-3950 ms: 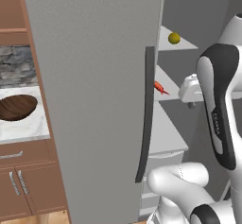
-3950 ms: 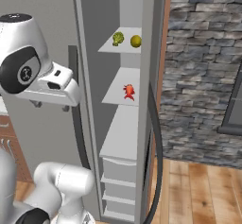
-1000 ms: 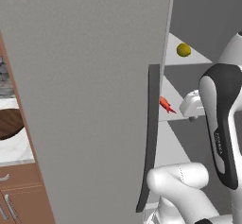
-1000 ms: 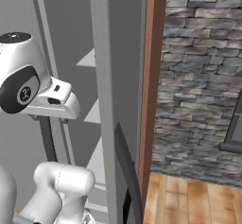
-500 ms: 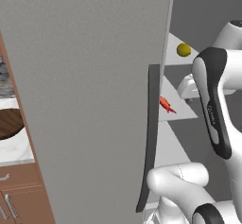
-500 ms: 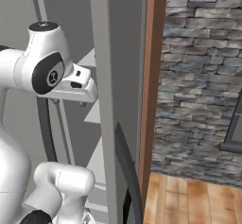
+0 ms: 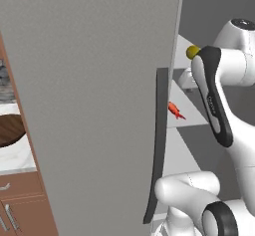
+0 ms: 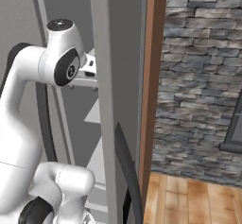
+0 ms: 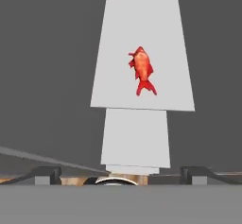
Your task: Take the lemon, broccoli, and fish from the freezer and place them in the bowl on the counter.
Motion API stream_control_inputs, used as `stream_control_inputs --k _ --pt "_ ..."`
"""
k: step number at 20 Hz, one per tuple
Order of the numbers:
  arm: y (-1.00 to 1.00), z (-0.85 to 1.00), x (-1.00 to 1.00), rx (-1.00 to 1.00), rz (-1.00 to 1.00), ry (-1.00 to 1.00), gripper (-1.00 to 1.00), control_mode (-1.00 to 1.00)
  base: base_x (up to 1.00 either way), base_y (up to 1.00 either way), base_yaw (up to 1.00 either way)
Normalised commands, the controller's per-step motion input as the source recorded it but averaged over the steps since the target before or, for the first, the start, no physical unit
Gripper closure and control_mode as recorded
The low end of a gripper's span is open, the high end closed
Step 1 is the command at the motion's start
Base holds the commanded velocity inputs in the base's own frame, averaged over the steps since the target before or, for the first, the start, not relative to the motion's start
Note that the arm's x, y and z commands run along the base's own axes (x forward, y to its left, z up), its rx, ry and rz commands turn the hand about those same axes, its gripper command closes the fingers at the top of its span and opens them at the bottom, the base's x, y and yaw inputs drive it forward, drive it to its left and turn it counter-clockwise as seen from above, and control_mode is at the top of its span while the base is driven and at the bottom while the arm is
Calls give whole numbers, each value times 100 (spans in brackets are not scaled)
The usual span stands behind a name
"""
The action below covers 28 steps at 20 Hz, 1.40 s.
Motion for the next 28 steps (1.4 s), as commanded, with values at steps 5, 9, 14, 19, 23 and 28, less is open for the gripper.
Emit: stream_control_inputs --k 5,9,14,19,23,28 --pt "-37 6 60 0 -8 -6 -100 -100 0 0 0" --pt "-31 22 68 0 -7 -1 -100 -100 0 0 0" --pt "-27 22 79 0 -4 0 -100 -100 0 0 0" --pt "-22 5 79 0 -2 -1 -100 -100 0 0 0" --pt "-9 0 75 1 0 -5 -100 -100 0 0 0" --pt "-19 0 59 2 0 -9 -100 -100 0 0 0"
